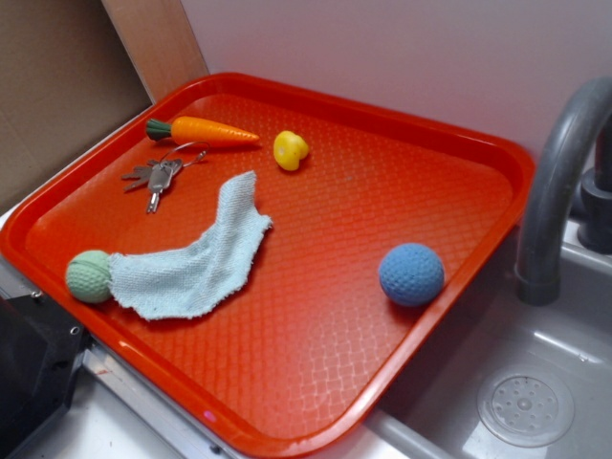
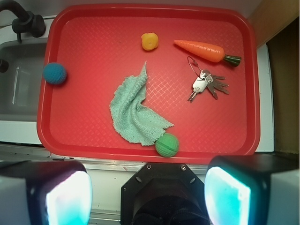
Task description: Grab the blue ball.
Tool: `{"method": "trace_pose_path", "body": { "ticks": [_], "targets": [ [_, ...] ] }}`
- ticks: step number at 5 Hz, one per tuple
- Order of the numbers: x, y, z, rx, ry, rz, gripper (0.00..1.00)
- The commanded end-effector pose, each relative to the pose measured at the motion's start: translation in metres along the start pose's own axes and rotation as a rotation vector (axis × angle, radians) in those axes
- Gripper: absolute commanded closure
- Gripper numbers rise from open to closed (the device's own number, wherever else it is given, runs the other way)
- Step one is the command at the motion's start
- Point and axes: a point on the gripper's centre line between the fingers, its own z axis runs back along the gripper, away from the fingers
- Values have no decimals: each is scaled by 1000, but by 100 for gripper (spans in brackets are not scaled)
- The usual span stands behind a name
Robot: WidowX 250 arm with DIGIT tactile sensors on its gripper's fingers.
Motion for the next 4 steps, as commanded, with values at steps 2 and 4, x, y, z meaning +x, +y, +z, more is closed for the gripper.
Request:
{"method": "trace_pose_path", "body": {
  "ticks": [2,4],
  "targets": [
    [36,-50,-36,-159,-46,-239,0],
    [44,-140,-68,-236,-99,-744,0]
  ]
}}
